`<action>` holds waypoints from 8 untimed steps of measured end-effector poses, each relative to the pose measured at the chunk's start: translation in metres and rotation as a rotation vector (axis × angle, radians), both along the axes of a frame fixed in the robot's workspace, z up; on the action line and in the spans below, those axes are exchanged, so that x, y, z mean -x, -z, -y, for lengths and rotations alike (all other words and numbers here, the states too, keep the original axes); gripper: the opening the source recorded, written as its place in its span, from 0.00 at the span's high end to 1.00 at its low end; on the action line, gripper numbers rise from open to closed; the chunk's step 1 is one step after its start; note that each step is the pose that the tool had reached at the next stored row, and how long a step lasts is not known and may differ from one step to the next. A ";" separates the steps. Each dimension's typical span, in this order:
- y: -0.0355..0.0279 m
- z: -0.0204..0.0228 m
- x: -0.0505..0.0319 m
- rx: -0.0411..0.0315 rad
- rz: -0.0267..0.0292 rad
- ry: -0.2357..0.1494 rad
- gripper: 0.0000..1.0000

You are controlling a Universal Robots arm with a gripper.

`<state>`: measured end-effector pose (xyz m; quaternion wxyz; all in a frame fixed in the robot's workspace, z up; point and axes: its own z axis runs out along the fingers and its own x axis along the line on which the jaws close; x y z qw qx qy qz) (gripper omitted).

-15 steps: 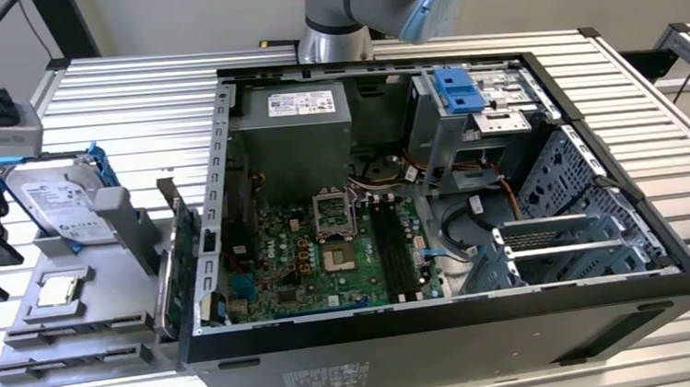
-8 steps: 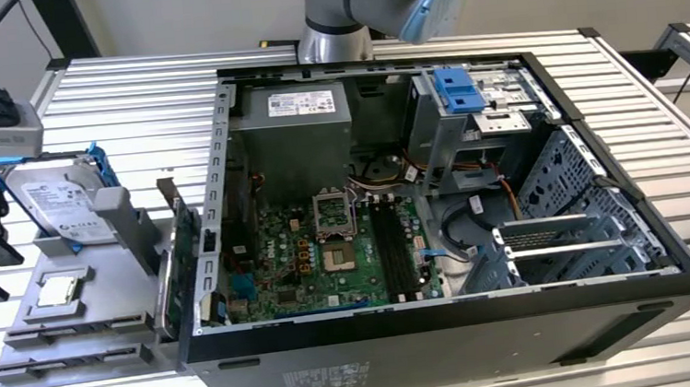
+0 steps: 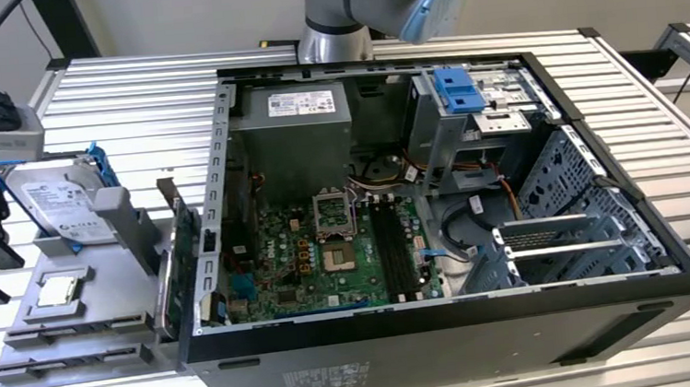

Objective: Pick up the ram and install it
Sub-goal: 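Pick up the ram and move it above insertion slot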

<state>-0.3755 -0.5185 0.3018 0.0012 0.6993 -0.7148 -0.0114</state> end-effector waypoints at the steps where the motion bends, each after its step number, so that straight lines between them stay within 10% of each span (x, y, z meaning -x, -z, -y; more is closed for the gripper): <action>1: 0.0014 0.0011 0.0000 0.0001 -0.0018 0.000 0.00; 8: 0.0127 0.0089 -0.0019 0.0001 -0.0138 -0.011 0.00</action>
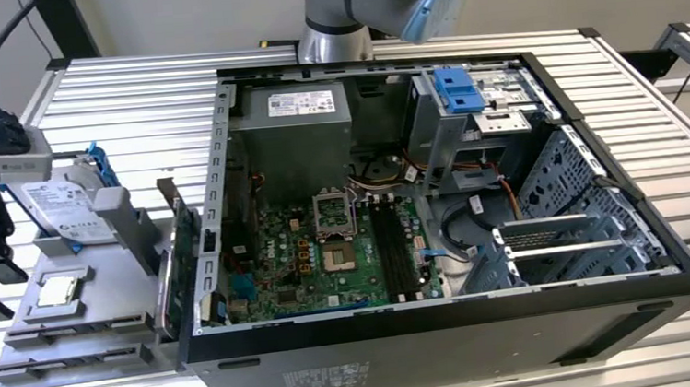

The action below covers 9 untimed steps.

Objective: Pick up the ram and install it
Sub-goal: 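Pick up the ram and move it above insertion slot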

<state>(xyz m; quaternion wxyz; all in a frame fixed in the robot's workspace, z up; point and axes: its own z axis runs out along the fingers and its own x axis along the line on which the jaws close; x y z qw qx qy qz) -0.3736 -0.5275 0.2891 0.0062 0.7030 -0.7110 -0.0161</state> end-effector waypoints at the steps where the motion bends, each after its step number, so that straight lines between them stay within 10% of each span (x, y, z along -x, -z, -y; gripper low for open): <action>1: 0.0017 0.0011 -0.0003 0.0002 -0.0006 -0.002 0.00; 9: 0.0144 0.0058 -0.0040 0.0034 -0.0028 -0.026 0.00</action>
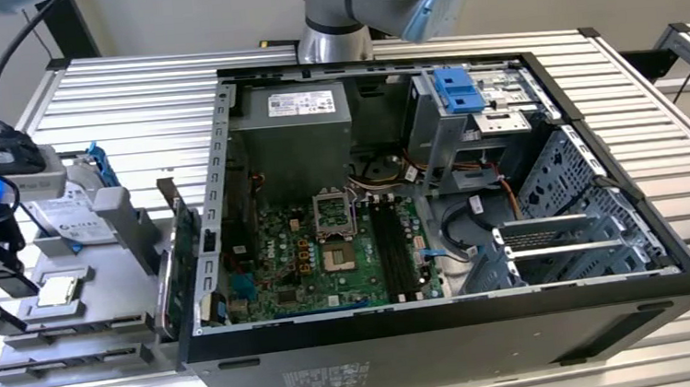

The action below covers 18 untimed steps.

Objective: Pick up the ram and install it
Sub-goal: 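Pick up the ram and move it above insertion slot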

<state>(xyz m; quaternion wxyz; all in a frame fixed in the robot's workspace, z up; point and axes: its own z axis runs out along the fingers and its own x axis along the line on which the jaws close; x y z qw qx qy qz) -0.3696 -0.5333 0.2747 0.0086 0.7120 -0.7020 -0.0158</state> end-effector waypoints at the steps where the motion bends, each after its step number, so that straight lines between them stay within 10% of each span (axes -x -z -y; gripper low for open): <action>1: 0.0011 0.0005 0.0000 0.0015 0.0000 -0.002 0.00; 18: 0.0271 0.0088 -0.0010 0.0123 -0.0005 -0.019 0.00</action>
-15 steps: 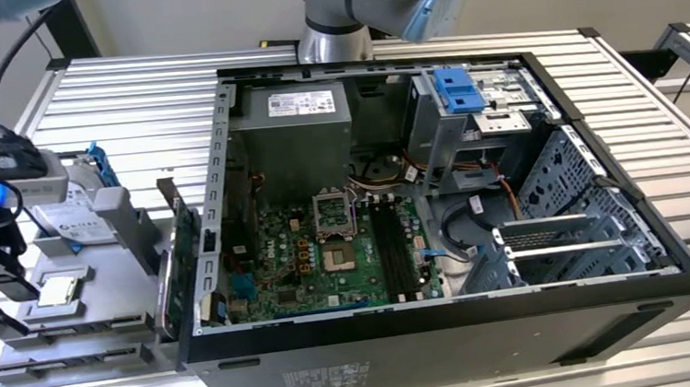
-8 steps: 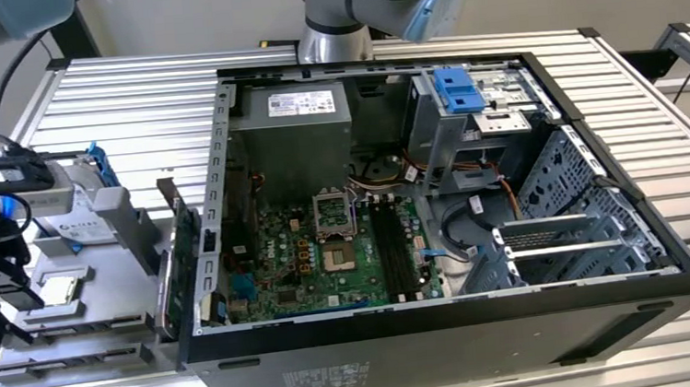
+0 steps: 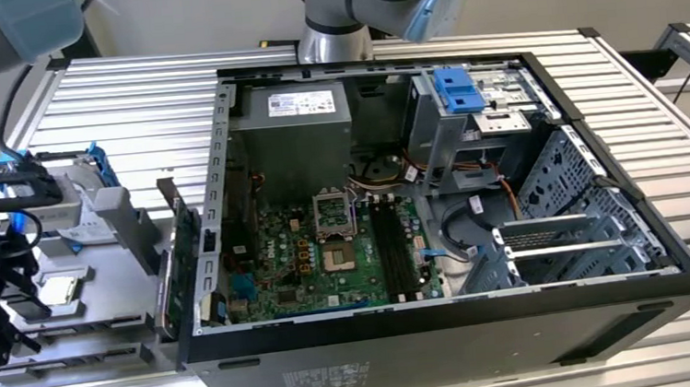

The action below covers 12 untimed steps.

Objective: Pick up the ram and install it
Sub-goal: 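Pick up the ram and move it above insertion slot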

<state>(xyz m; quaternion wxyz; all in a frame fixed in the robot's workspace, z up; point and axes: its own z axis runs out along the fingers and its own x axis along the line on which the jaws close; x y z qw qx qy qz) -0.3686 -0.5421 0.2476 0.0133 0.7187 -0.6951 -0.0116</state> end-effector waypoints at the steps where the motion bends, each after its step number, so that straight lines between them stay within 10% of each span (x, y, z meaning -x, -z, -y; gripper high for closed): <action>1: 0.0016 0.0012 0.0000 0.0001 0.0001 0.000 0.00; 12: 0.0203 0.0096 0.0001 0.0013 0.0001 0.000 0.00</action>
